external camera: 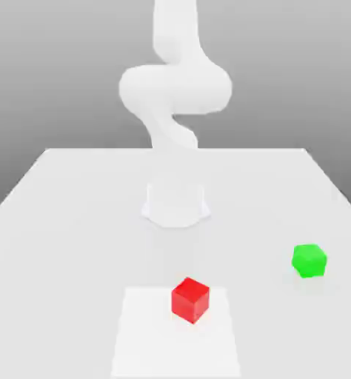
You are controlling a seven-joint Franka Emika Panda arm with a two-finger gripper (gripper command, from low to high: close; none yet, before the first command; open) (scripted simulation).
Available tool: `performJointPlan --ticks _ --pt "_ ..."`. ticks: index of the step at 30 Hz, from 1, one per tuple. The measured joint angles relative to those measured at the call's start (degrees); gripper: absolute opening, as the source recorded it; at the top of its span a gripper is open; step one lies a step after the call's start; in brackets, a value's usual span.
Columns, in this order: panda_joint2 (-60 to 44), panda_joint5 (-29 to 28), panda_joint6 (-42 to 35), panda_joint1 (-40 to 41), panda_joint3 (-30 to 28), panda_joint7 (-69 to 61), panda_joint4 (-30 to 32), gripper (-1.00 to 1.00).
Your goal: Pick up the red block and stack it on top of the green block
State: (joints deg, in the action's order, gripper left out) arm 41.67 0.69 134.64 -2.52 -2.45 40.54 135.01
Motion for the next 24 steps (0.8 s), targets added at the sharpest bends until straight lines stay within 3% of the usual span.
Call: performJointPlan --ticks 12,17,24 --pt "-24.39 2.79 15.81 -11.45 -8.85 -29.26 17.55 0.0" --pt "-36.6 -0.49 24.08 -13.21 -9.38 -40.59 26.03 0.0" --pt "-47.09 3.06 32.56 -12.77 -7.54 -46.44 26.44 0.0"
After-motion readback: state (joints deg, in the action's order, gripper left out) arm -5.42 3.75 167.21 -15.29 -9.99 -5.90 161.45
